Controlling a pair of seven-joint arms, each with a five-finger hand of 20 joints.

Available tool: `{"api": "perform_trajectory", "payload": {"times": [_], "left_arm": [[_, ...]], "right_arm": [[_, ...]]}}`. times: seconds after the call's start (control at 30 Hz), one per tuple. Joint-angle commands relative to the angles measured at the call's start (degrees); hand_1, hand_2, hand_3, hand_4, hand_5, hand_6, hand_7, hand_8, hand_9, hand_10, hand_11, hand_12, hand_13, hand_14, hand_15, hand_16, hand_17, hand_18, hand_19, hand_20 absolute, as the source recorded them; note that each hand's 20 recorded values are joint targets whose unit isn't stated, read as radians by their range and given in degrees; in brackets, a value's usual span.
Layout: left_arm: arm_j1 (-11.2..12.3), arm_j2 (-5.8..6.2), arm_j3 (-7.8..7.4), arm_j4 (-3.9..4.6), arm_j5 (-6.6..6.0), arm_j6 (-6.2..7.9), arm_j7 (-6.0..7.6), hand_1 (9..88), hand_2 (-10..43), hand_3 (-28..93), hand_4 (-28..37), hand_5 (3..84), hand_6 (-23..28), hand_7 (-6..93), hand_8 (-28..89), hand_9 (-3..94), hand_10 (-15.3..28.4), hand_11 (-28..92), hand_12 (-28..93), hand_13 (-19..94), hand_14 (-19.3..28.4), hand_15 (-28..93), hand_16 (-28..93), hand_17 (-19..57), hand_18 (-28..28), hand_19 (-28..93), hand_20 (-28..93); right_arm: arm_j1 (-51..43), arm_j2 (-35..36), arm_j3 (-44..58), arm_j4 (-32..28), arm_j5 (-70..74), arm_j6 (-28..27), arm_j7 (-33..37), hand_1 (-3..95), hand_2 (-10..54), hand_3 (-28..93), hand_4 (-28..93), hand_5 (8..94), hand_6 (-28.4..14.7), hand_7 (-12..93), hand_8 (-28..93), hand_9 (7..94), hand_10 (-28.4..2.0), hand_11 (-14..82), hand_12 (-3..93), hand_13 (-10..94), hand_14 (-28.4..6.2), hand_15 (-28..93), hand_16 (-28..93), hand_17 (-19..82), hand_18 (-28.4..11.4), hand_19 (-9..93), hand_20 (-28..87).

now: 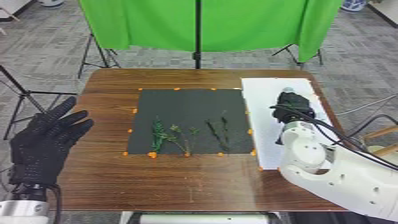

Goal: Arrange flowers

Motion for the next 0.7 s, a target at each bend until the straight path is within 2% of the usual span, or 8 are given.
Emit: {"api": "perform_trajectory", "payload": {"times": [0.03, 0.1, 0.2, 0.3, 0.4, 0.57, 0.63, 0.7], "left_arm": [[-1.0, 0.82, 0.65, 0.07, 0.41, -0.25, -0.55, 16.6, 6.5, 76, -28.3, 36.4, 9.2, 11.3, -8, 32.9, 20.0, 29, 12, 23, 27.7, 60, -11, -10.3, 22.1, 52, 19], [-1.7, 1.17, 0.9, 0.13, 0.71, -0.34, -0.86, 16.7, 6.3, 76, -28.3, 36.3, 9.2, 11.3, -8, 32.8, 19.9, 29, 12, 23, 27.7, 60, -11, -10.2, 22.2, 52, 19], [-3.1, 1.92, 1.66, 0.37, 0.46, -0.12, -0.78, 16.8, 6.2, 76, -28.3, 36.2, 9.2, 11.4, -8, 32.6, 19.9, 29, 12, 23, 27.7, 60, -11, -10.2, 22.3, 52, 19], [-5.4, 2.67, 2.56, 0.59, 0.5, 0.25, -1.48, 16.7, 6.1, 76, -28.3, 36.2, 9.2, 11.4, -8, 32.6, 20.0, 29, 12, 23, 27.8, 60, -11, -10.2, 22.4, 53, 19], [-9.2, 3.83, 3.96, 1.28, 0.83, -0.88, -2.62, 16.8, 6.1, 76, -28.3, 36.1, 9.2, 11.4, -8, 32.7, 20.1, 29, 12, 23, 27.9, 60, -11, -10.2, 22.7, 53, 19], [-15.4, 5.78, 6.67, 2.45, 0.92, -1.72, -3.31, 16.9, 6.2, 76, -28.3, 35.7, 9.1, 11.5, -8, 32.6, 20.1, 29, 13, 24, 28.2, 60, -11, -10.0, 23.2, 54, 20], [-16.1, 6.42, 6.66, 2.59, 0.7, -1.71, -3.16, 16.9, 6.2, 75, -28.3, 35.6, 9.0, 11.6, -8, 33.0, 20.1, 29, 13, 25, 28.3, 60, -10, -9.9, 23.4, 55, 20], [-16.2, 6.55, 6.15, 2.5, 0.52, -1.41, -3.05, 16.6, 6.1, 76, -28.3, 35.5, 8.9, 11.6, -8, 32.6, 19.8, 29, 13, 24, 28.2, 60, -10, -9.8, 23.2, 55, 20]], "right_arm": [[3.3, -0.9, -1.7, -2.9, -2.4, 4.6, -1.8, 56.3, -9.5, 71, -28, 83.3, 1.1, 22, 3, 93.6, -6.0, 12.0, 27.6, 89, -3.3, 45, 21, 55, -13.7, 93, -6], [5.3, -2.0, -3.7, -4.1, -2.5, 5.9, -3.2, 56.3, -9.5, 71, -28, 83.4, 1.1, 22, 3, 93.6, -6.0, 12.0, 27.8, 89, -3.2, 45, 21, 55, -13.8, 93, -5], [9.2, -4.5, -8.2, -5.7, -2.4, 7.7, -5.4, 56.0, -9.5, 72, -28, 83.4, 1.2, 22, 4, 93.7, -6.0, 12.7, 27.9, 89, -3.2, 46, 21, 55, -13.8, 93, -4], [12.1, -8.7, -11.9, -6.5, -1.5, 8.3, -9.0, 55.9, -9.5, 72, -28, 83.3, 1.2, 22, 4, 93.7, -6.0, 13.1, 27.9, 89, -3.0, 46, 21, 55, -13.9, 93, -3], [15.3, -13.1, -16.8, -6.8, 0.1, 9.1, -10.8, 55.8, -9.5, 72, -28, 83.2, 1.3, 22, 4, 93.7, -6.0, 13.4, 27.9, 89, -3.1, 47, 21, 54, -13.9, 93, -2], [18.6, -19.4, -21.2, -5.3, 2.0, 9.1, -12.3, 55.6, -9.5, 72, -28, 83.0, 1.6, 22, 4, 93.7, -6.2, 13.5, 28.1, 89, -3.1, 47, 21, 54, -13.9, 93, -1], [19.5, -21.1, -22.2, -5.1, 3.5, 9.5, -13.0, 55.5, -9.5, 72, -28, 82.8, 1.6, 22, 4, 93.7, -6.5, 13.7, 28.1, 89, -3.2, 47, 21, 54, -14.0, 93, 0], [21.5, -23.2, -24.3, -4.7, 4.2, 9.1, -13.6, 55.4, -9.5, 72, -28, 82.6, 1.6, 23, 4, 93.6, -6.6, 14.3, 27.9, 89, -3.3, 48, 21, 53, -14.0, 93, 2]]}}
